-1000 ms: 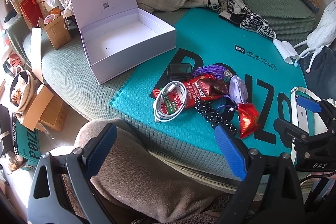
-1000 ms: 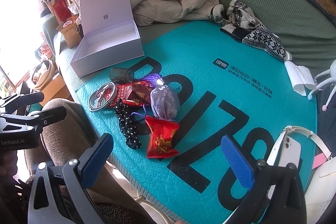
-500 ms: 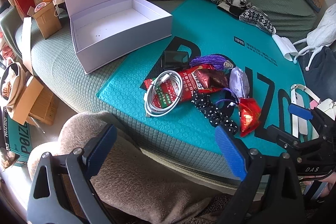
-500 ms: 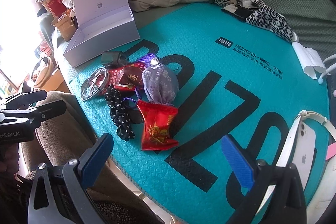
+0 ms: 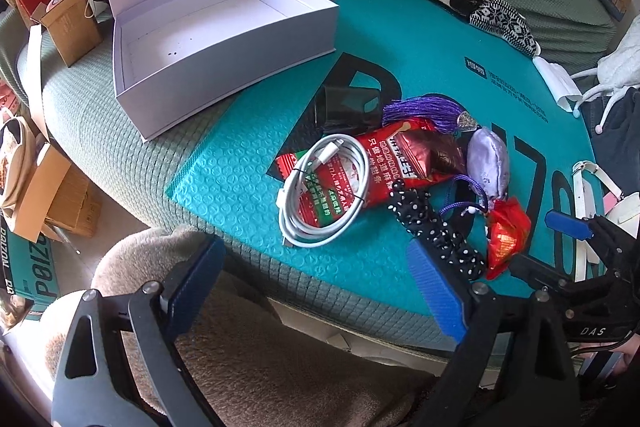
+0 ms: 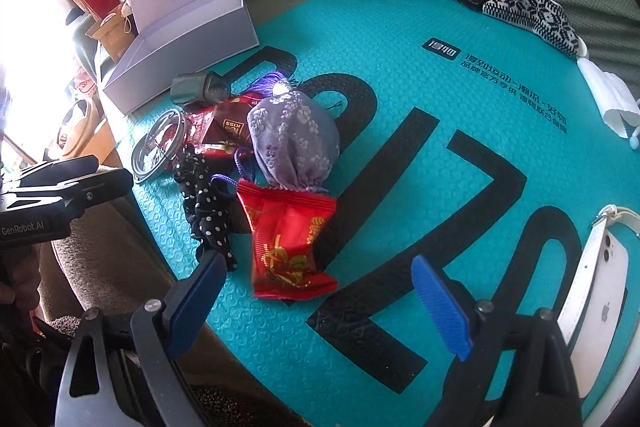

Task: Organize objects
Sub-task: 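Grasp the white coiled cable with the left tool while the right tool grasps the red candy packet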

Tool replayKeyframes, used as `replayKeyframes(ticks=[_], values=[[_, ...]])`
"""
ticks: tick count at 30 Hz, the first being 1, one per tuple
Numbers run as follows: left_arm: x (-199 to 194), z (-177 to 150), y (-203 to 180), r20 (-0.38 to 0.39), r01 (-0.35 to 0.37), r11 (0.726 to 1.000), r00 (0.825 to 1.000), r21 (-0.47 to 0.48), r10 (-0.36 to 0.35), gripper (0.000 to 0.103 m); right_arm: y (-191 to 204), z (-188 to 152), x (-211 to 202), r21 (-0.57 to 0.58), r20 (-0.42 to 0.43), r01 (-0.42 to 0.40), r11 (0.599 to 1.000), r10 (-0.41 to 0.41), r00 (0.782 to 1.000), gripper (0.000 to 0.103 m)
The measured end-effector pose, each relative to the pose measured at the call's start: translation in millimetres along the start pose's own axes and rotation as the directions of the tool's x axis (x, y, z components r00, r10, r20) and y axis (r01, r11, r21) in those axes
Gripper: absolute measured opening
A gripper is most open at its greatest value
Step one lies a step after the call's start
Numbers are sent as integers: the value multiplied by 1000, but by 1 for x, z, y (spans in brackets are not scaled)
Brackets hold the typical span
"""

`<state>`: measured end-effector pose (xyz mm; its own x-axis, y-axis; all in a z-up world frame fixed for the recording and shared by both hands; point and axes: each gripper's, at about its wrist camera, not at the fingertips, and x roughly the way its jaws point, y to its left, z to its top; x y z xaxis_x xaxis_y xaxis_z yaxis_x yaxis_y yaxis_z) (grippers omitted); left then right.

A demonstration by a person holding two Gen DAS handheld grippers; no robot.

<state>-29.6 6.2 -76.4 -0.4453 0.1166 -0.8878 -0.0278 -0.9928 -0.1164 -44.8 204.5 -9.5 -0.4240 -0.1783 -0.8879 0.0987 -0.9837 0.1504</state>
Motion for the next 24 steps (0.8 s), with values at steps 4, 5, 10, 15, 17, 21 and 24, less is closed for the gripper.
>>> replayKeyframes(ticks=[4, 5, 10, 15, 17, 21, 24], values=[[13, 7, 3, -16, 7, 1000, 1000, 1, -7, 90, 0, 2, 4, -4, -5, -7, 1000, 7, 1000, 94], [16, 8, 3, -18, 10, 1000, 1000, 2, -10, 88, 0, 3, 5, -6, -7, -11, 1000, 11, 1000, 93], [30, 15, 7, -38, 21, 1000, 999, 1, -21, 86, 0, 8, 13, -7, -30, -25, 1000, 25, 999, 85], [42, 21, 9, -53, 27, 1000, 998, 11, -27, 81, 3, 13, 21, -13, -49, -35, 999, 35, 998, 76], [44, 22, 9, -55, 34, 999, 998, 18, -33, 77, 3, 15, 23, -9, -52, -35, 999, 34, 998, 75], [53, 25, 8, -75, 47, 998, 996, 29, -45, 73, 2, 16, 24, -8, -56, -35, 999, 34, 998, 71], [60, 26, 8, -85, 54, 998, 995, 32, -51, 73, 2, 17, 24, -10, -57, -29, 1000, 29, 998, 69]])
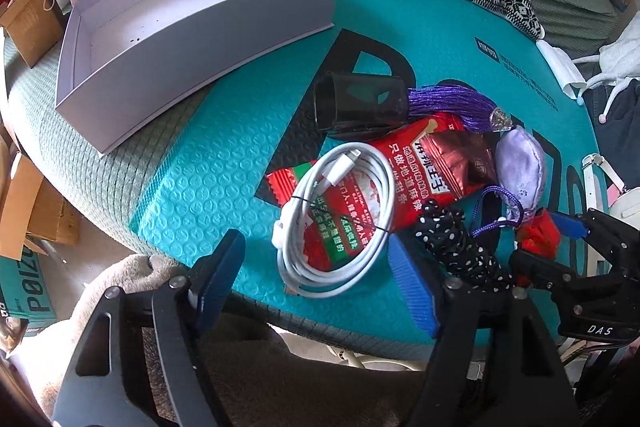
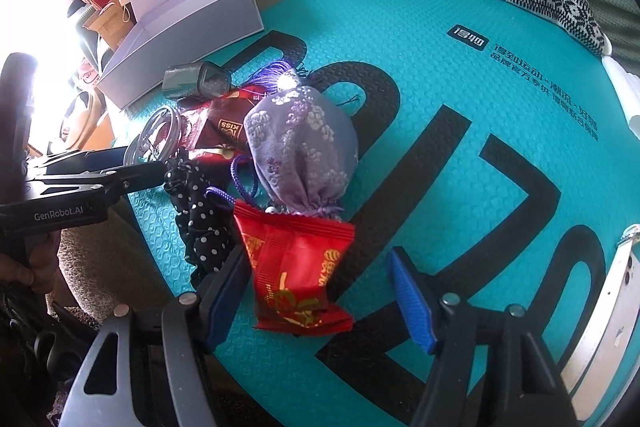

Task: Organize objects
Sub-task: 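Grasp the white coiled cable with the left tool while the right tool grasps the red candy packet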

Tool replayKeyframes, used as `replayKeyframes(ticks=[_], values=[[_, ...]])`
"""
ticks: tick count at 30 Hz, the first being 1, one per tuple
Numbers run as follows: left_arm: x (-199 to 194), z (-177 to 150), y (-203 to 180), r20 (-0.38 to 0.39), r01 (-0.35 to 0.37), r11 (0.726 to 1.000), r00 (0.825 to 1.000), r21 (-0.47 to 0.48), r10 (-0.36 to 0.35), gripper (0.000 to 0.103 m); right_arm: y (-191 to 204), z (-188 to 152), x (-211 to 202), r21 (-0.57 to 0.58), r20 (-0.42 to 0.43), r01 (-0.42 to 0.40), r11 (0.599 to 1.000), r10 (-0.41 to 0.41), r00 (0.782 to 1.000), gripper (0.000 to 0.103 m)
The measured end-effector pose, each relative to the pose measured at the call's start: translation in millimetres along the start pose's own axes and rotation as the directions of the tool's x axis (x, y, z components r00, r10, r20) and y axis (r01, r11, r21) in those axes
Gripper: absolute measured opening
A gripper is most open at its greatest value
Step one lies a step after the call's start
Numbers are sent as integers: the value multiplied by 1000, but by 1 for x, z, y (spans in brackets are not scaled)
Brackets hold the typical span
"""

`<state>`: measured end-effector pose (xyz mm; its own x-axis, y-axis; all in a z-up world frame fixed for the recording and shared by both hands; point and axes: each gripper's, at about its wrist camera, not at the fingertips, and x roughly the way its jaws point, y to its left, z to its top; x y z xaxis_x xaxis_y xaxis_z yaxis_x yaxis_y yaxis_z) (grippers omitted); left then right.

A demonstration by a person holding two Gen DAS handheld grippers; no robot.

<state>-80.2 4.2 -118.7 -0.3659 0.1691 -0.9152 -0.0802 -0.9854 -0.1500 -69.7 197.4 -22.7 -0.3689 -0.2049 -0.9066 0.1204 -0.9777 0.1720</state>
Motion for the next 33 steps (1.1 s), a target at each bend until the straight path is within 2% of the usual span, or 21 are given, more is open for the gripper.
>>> replayKeyframes(ticks=[3, 4, 5, 7, 9, 10, 27, 33], values=[[4, 0, -2, -1, -4, 1000, 1000, 20, 4, 73, 1, -1, 0, -6, 1, 13, 1000, -13, 1000, 63], [3, 0, -2, 4, -3, 1000, 1000, 21, 3, 69, 1, -1, -1, -7, 1, 13, 1000, -13, 1000, 59], [3, 0, -2, 10, 3, 1000, 1000, 22, -4, 62, 1, -1, -2, -5, 2, 11, 1000, -11, 1000, 56], [0, -1, -3, 16, 16, 1000, 1000, 20, -16, 54, 1, -2, -3, -2, 4, 13, 1000, -13, 1000, 42], [-1, -2, -3, 20, 18, 1000, 1000, 23, -18, 51, 2, -2, -3, -1, 5, 11, 1000, -11, 1000, 31], [-2, -4, -3, 22, 22, 1000, 1000, 22, -22, 48, 1, -3, -4, 0, 5, 12, 1000, -12, 1000, 31], [-42, -21, -8, 83, 43, 999, 996, 33, -45, 47, 3, -15, -30, -8, 47, 39, 999, -39, 998, 29], [-59, -27, -9, 106, 42, 999, 993, 35, -46, 47, 14, -13, -43, -49, 80, 38, 998, -33, 996, 29]])
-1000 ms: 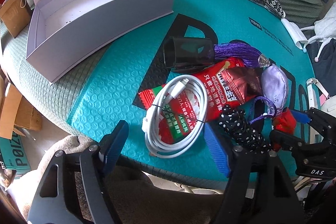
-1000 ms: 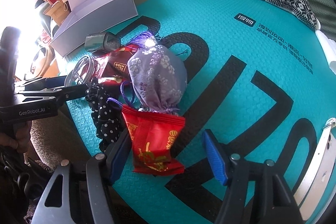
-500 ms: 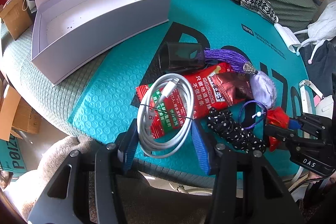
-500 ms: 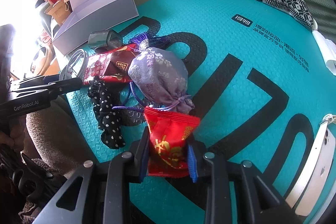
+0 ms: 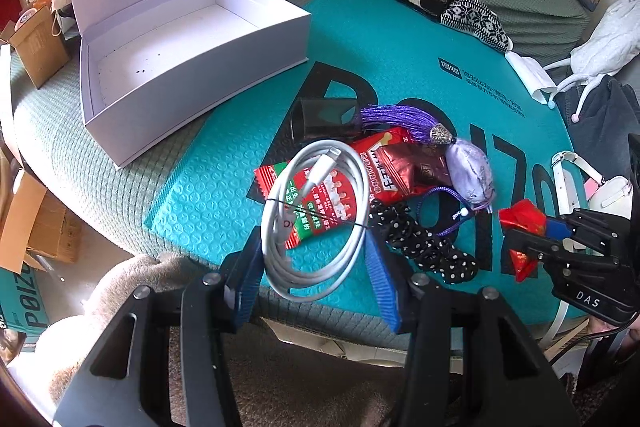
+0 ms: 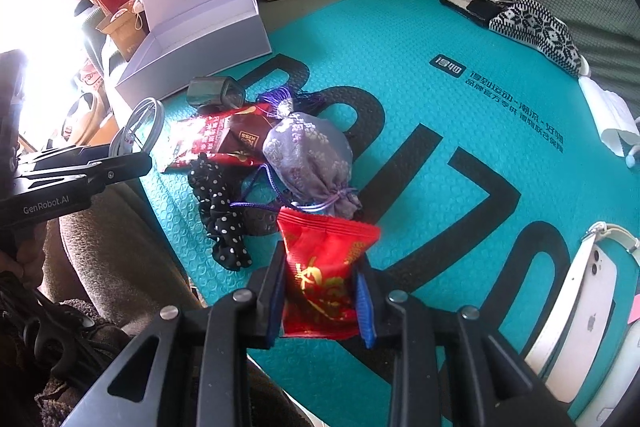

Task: Organize objects
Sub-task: 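Grasp the white coiled cable with the left tool while the right tool grasps the red candy packet, then carry the white cable and red candy packet with both tools into the white box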

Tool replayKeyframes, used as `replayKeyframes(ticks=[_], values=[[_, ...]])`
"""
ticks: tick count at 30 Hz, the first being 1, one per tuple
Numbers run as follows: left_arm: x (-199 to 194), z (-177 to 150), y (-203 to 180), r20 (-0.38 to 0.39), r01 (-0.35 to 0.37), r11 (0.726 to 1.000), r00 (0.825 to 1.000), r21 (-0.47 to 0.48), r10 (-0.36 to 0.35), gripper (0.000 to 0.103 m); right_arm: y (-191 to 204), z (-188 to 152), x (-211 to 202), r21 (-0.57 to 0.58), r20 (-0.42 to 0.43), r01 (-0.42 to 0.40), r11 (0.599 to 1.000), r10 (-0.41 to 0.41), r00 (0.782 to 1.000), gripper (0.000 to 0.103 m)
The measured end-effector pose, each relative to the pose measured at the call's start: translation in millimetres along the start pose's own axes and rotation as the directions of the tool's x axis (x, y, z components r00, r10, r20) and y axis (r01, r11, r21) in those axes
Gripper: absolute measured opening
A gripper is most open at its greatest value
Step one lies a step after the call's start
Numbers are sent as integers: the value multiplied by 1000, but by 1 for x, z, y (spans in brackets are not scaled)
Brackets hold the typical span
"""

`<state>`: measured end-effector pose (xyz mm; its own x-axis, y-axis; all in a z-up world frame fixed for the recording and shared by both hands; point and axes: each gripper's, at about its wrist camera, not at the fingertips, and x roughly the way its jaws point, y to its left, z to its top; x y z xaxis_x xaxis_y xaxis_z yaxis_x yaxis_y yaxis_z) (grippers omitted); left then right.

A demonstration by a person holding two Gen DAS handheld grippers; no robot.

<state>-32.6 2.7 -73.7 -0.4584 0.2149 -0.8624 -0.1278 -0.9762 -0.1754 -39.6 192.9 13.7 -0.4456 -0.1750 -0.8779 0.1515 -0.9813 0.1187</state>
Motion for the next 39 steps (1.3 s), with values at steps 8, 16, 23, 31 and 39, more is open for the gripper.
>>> replayKeyframes(ticks=[8, 16, 23, 31, 39], values=[[-25, -16, 8, 32, -37, 999, 999, -35, 38, 47, 26, 4, -7, -76, 26, -42, 996, 45, 999, 29], [-51, -35, 22, 61, -79, 993, 995, -84, 84, 47, 52, 8, -10, -151, 34, -94, 984, 101, 994, 29], [-69, -46, 37, 74, -107, 986, 990, -128, 117, 47, 74, 17, -7, -209, 28, -133, 969, 142, 989, 29], [-81, -46, 58, 73, -152, 974, 983, -166, 166, 47, 98, 36, 4, -254, 19, -166, 953, 176, 984, 29], [-84, -26, 83, 86, -157, 971, 981, -179, 175, 47, 118, 65, 13, -288, 32, -180, 941, 197, 980, 29]])
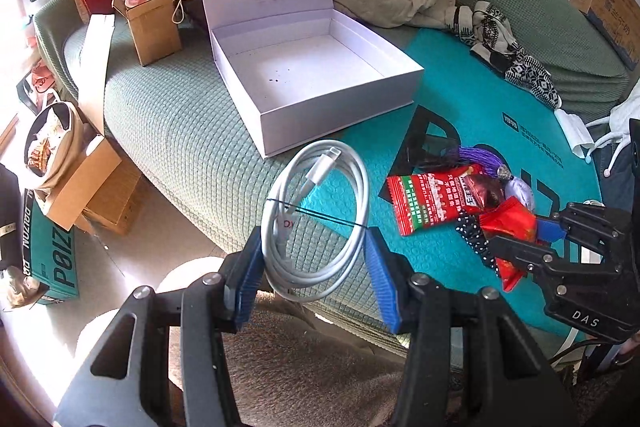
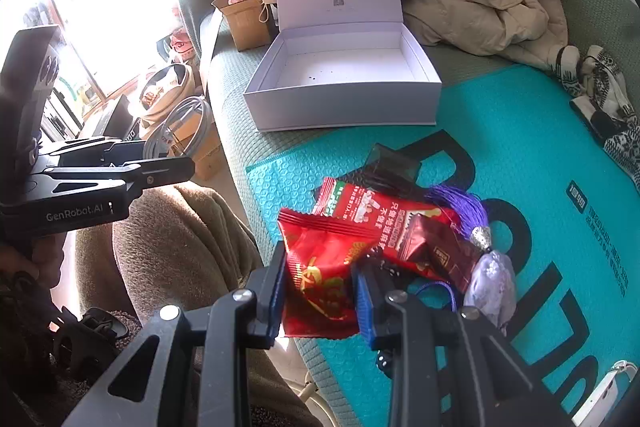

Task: Organize objects
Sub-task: 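Carry the white cable and red candy packet with both tools into the white box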

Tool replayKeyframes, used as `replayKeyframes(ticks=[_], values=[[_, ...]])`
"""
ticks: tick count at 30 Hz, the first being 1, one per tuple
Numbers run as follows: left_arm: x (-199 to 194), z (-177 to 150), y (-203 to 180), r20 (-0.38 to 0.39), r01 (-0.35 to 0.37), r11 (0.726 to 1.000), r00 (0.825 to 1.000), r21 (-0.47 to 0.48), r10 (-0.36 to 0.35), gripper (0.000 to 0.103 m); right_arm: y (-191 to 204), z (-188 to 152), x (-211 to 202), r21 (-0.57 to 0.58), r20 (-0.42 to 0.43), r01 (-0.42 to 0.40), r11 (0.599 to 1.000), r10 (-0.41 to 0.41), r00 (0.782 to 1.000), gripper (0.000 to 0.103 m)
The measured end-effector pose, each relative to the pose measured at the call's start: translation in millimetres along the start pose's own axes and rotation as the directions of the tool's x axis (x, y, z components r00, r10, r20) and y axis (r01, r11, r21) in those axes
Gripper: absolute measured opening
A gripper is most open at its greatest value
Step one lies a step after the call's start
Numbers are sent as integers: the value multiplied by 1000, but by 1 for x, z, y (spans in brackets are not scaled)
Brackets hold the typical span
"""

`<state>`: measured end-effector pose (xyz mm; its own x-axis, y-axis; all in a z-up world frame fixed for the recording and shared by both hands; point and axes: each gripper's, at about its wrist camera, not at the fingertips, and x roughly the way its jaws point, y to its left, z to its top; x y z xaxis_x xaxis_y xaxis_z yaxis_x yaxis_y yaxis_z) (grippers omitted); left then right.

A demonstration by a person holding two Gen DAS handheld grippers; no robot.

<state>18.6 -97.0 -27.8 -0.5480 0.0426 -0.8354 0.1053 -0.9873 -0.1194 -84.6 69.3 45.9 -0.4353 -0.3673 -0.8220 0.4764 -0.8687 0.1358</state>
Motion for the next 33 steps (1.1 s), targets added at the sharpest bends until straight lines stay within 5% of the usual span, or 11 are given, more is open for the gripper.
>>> replayKeyframes(ticks=[20, 33], values=[[35, 117, 41, 38, -40, 999, 999, 29, 39, 47, -6, 102, 39, -69, 90, -21, 997, 27, 996, 29], [57, 159, 46, 30, -31, 998, 999, 60, 30, 47, -7, 149, 53, -129, 123, -7, 992, 23, 992, 29]])
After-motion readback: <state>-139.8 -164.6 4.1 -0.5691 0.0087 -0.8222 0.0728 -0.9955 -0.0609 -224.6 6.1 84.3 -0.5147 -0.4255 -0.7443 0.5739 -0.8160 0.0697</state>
